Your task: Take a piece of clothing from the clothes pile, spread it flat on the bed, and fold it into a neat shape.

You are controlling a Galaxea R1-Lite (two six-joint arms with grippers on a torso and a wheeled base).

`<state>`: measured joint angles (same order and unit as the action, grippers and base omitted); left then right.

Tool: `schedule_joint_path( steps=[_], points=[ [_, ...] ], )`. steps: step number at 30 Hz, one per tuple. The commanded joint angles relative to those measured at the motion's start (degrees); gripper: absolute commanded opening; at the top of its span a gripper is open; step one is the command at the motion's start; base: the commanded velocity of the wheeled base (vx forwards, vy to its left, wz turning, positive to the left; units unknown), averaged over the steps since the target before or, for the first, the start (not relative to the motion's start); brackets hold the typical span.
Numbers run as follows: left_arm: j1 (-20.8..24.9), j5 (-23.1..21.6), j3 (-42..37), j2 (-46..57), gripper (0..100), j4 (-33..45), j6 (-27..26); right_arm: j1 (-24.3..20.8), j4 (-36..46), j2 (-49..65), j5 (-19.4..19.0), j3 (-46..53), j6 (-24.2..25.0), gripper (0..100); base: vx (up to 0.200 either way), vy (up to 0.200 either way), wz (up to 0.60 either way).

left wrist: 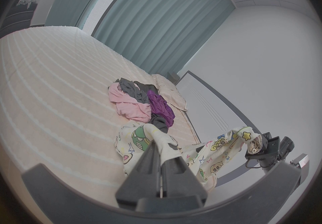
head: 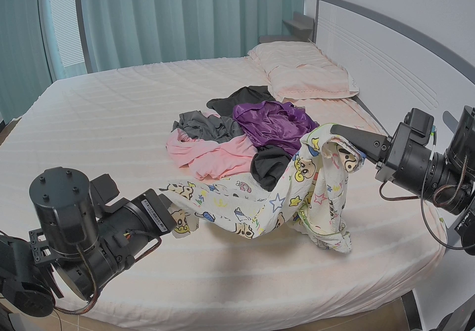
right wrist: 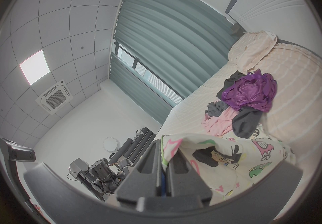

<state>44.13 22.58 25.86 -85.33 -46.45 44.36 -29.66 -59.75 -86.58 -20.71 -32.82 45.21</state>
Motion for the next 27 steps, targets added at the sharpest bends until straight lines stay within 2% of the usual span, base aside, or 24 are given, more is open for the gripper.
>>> schedule_joint_path(
  steps=[1, 7, 27],
  points=[
    [-0.1, 0.01, -0.19, 1.66, 0, 0.04, -0.06, -0.75, -0.11, 0.09, -0.03, -0.41, -0.04, 0, 0.0, 0.2, 0.0],
    [-0.1, 0.98, -0.02, 2.37, 0, -0.05, -0.06, -2.07, -0.11, 0.18, 0.06, -1.46, -0.13, 0, 0.0, 0.2, 0.0],
    [-0.01, 1.07, -0.81, 6.06, 0, 0.04, -0.06, -1.54, -0.02, 2.47, 0.06, -2.34, -0.13, 0, 0.0, 0.2, 0.0]
  ],
)
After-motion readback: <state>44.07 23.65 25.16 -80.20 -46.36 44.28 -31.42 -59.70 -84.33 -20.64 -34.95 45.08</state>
